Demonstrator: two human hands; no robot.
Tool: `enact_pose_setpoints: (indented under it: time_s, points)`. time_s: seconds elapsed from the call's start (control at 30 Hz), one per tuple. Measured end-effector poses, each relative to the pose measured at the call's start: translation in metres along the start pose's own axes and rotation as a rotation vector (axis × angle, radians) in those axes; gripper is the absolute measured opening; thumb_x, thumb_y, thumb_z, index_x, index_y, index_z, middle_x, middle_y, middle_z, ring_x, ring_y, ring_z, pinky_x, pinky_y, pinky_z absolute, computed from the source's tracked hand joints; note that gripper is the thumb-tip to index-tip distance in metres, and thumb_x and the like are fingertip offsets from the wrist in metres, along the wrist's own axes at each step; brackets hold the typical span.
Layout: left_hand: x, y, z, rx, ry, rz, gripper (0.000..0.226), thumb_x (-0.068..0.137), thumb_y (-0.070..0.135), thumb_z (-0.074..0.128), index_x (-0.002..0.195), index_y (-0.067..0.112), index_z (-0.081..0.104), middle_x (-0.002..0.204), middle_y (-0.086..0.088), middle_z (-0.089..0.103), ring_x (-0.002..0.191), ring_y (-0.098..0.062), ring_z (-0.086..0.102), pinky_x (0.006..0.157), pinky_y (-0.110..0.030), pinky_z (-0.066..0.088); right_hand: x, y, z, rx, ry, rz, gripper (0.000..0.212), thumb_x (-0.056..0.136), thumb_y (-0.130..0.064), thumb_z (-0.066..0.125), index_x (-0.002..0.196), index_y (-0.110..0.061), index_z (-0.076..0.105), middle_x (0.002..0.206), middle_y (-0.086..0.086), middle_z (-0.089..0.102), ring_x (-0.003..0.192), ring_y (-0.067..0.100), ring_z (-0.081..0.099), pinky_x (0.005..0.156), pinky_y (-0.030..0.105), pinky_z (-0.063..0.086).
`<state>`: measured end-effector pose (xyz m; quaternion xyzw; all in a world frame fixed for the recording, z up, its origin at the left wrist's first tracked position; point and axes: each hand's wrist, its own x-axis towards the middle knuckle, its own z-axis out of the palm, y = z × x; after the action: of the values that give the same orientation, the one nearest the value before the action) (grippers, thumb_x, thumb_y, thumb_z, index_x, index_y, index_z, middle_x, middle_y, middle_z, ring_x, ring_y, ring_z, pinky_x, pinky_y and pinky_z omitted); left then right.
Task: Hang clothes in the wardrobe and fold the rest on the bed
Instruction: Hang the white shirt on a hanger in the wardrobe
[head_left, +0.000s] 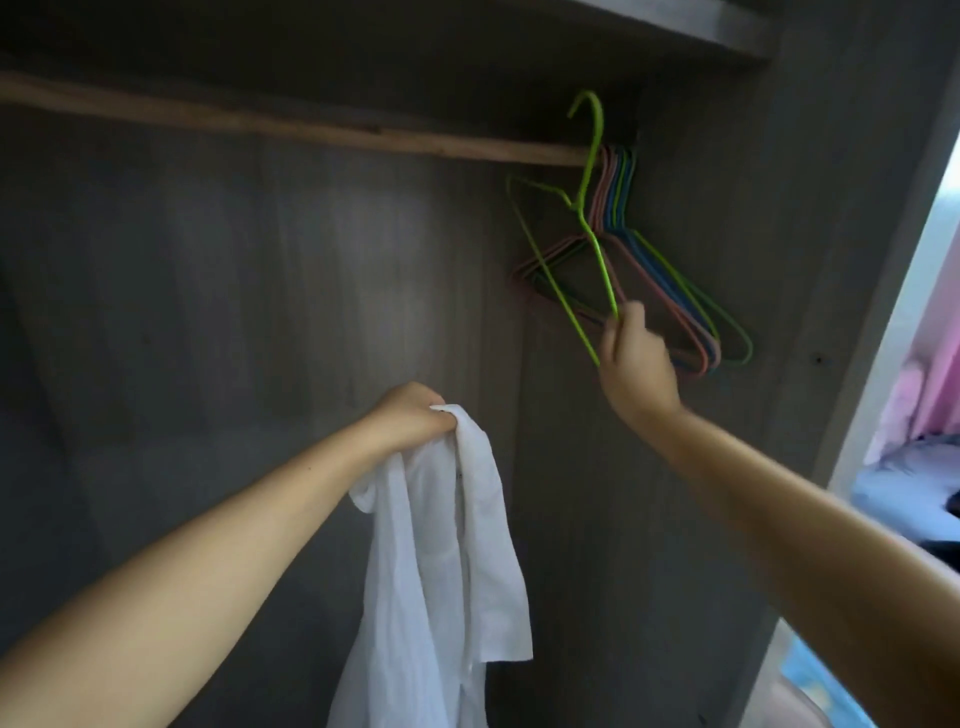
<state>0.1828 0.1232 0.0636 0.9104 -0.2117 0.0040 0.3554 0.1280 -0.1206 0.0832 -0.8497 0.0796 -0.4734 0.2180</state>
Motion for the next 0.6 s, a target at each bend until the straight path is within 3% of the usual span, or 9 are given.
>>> enact_pose_setpoints:
  time_s: [0.07,0.17,0.23,0.3,0.47,0.6]
  points:
    - [-0.004,-0.014,0.0,-0.126,-0.021,-0.071,0.017,0.086,0.017,0.054,0.081,0.005,0.066,0.077,-0.011,0.059,0.072,-0.023,0.054,0.067,-0.029,0.039,-0.047,0.014,0.013,0.183,-0.037,0.131,0.008,0.099,-0.023,0.042,0.096,-0.016,0.04,0.068,0.003,0.052,0.069,0.036,0.056,0.06,0.034,0.035]
    - [-0.011,-0.034,0.002,-0.211,-0.099,-0.215,0.025,0.088,0.025,0.058,0.099,0.006,0.068,0.095,-0.015,0.067,0.087,-0.028,0.065,0.077,-0.035,0.051,-0.094,0.016,0.029,0.533,-0.151,0.457,0.012,0.095,-0.033,0.053,0.089,-0.023,0.049,0.062,0.001,0.051,0.051,0.019,0.05,0.049,0.028,0.04]
    - [-0.014,-0.047,0.006,-0.115,-0.205,-0.285,0.021,0.085,0.028,0.059,0.094,0.012,0.068,0.09,-0.01,0.068,0.08,-0.025,0.066,0.071,-0.029,0.052,-0.11,0.011,0.033,0.75,-0.257,0.596,0.018,0.096,-0.033,0.053,0.09,-0.017,0.059,0.051,-0.004,0.038,0.037,0.008,0.034,0.037,0.018,0.027]
    - [-0.016,-0.061,0.013,-0.038,-0.249,-0.315,0.018,0.082,0.027,0.059,0.088,0.012,0.066,0.081,-0.008,0.065,0.071,-0.023,0.062,0.064,-0.026,0.046,-0.124,0.005,0.03,0.75,-0.433,0.587,0.035,0.099,-0.034,0.049,0.089,-0.005,0.065,0.044,-0.009,0.027,0.034,0.007,0.023,0.036,0.015,0.018]
    - [-0.013,-0.108,0.019,0.187,0.059,-0.269,0.035,0.094,0.036,0.054,0.102,0.004,0.068,0.107,-0.015,0.068,0.101,-0.029,0.064,0.076,-0.03,0.045,-0.15,-0.011,0.004,0.781,-0.783,0.538,0.031,0.099,-0.03,0.048,0.097,-0.006,0.069,0.051,-0.008,0.02,0.041,0.007,0.016,0.037,0.013,0.016]
    - [-0.01,-0.129,0.02,-0.021,0.154,-0.198,0.034,0.092,0.029,0.06,0.061,0.016,0.056,0.058,0.0,0.053,0.07,-0.018,0.055,0.052,-0.027,0.033,-0.165,-0.022,0.0,0.791,-0.908,0.577,0.028,0.101,-0.023,0.045,0.099,-0.005,0.067,0.052,-0.008,0.019,0.043,0.007,0.016,0.036,0.013,0.015]
